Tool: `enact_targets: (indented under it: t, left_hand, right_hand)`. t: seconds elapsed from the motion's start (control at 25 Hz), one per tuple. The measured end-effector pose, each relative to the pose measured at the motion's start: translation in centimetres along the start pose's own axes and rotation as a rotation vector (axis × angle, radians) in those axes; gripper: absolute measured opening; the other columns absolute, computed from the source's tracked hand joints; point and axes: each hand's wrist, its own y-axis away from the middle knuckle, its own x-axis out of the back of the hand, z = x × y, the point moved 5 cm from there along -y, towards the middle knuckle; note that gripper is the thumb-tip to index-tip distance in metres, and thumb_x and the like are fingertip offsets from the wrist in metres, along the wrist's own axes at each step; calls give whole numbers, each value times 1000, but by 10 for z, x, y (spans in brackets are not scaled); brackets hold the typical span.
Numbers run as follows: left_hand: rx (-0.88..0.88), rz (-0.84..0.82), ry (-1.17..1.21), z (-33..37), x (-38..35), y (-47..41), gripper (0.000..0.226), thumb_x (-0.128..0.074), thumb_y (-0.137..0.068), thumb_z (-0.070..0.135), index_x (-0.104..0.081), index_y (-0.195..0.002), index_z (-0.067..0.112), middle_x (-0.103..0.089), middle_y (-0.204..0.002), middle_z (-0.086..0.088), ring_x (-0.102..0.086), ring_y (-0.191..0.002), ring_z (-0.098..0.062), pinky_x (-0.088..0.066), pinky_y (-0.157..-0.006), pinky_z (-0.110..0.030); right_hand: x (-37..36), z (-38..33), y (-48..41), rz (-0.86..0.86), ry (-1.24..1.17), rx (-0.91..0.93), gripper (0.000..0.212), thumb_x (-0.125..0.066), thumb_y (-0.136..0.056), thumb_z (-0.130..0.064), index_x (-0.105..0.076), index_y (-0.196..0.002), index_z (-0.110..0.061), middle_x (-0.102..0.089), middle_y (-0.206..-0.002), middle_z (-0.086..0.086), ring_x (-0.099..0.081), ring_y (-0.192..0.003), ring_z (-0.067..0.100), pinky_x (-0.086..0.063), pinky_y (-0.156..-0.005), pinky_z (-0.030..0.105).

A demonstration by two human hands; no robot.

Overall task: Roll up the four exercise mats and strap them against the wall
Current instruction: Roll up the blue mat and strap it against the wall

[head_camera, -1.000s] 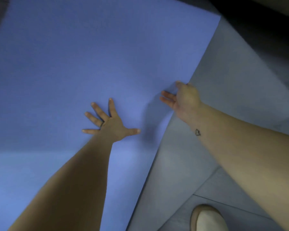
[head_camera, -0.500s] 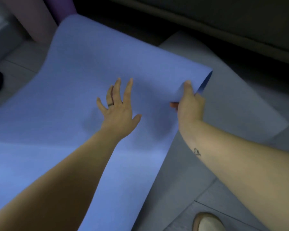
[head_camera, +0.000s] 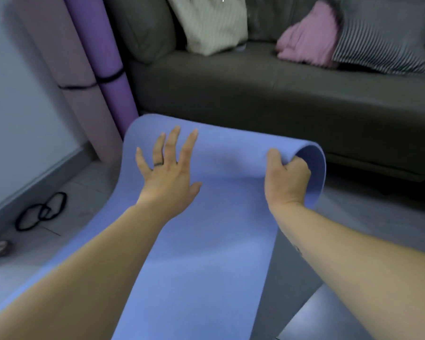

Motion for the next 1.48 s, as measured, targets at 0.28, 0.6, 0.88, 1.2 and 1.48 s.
enact_targets:
  t: [0.28,0.6,0.88,1.2,1.48]
  left_hand:
    - [-98,103,-45,54,244,46,100,-59,-86,48,20,-146,37,23,-152,5,18,-143,-26,3,-110,-61]
    - [-143,243,-184,77,448,131,104,-62,-82,43,20,-146,37,16,-156,9,11,-145,-26,4,-110,-61]
    - [-96,23,-259,90,505,203,124,-74,-67,51,22,-144,40,8,-157,2,7,-146,-27,11,-108,-63]
    - [-135,-95,-60,89,345,281,67,-62,-75,30,-33,-135,34,-50,-118,5,-51,-110,-19,-36,-91,-33]
    - [-155,-111,-126,104,284,308,51,-54,-86,22,-36,-134,25,-46,-122,0,-46,-114,-24,-45,-82,-38]
  right_hand:
    - [112,-187,62,19,-261,149,48,-55,-87,-14,-25,-50,-16,-24,-47,-5,-22,-48,12,-22,-47,28]
    - [231,-365,131,-18,-569,434,30,-44,-66,-27,-20,-50,-21,-15,-39,-12,-13,-44,8,-14,-44,25]
    - [301,-370,170,-112,-590,516,37,-44,-68,-20,-18,-42,-26,-15,-40,-13,-12,-42,7,-12,-42,20]
    - [284,-224,196,-380,-60,226,36,-52,-87,-35,-41,-60,-14,-41,-64,2,-33,-63,21,-25,-58,33]
    - [254,-253,212,-677,1030,737,89,-66,-77,-35,-17,-151,-24,-26,-151,3,-31,-135,26,-37,-101,40]
